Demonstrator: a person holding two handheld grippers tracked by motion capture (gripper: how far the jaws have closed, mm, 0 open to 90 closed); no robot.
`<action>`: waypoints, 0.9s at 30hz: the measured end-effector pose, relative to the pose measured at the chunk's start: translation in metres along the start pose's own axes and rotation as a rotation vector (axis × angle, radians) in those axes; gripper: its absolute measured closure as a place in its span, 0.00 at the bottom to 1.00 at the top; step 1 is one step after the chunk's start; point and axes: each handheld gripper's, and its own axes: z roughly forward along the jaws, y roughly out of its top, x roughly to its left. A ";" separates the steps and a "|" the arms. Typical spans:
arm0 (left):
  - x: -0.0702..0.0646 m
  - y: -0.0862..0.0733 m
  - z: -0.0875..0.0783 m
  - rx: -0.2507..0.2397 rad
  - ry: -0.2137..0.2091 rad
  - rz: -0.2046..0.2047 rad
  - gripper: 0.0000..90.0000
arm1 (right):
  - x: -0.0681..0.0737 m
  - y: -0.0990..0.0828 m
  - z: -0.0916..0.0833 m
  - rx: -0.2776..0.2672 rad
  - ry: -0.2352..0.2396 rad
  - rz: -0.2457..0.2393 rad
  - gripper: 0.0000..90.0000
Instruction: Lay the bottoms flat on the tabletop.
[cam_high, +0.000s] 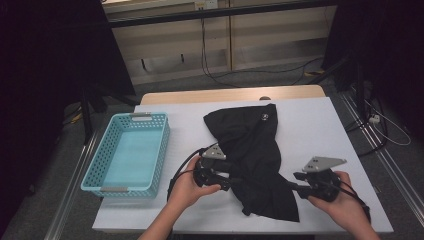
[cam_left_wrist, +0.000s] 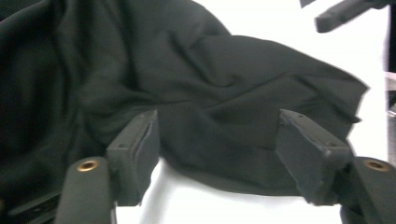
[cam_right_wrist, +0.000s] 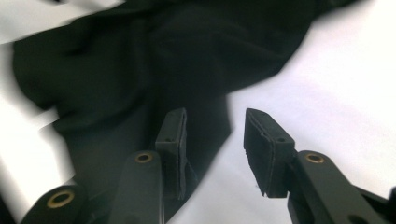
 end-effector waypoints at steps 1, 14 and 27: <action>0.003 -0.001 0.001 -0.001 0.014 0.000 0.32 | -0.004 0.001 0.007 0.003 -0.005 0.022 0.67; 0.017 -0.003 0.006 -0.004 0.070 0.025 0.26 | -0.027 0.019 0.073 -0.002 -0.062 0.136 0.69; 0.024 -0.002 0.008 -0.021 0.085 0.014 0.26 | -0.036 0.021 0.075 -0.044 -0.011 0.171 1.00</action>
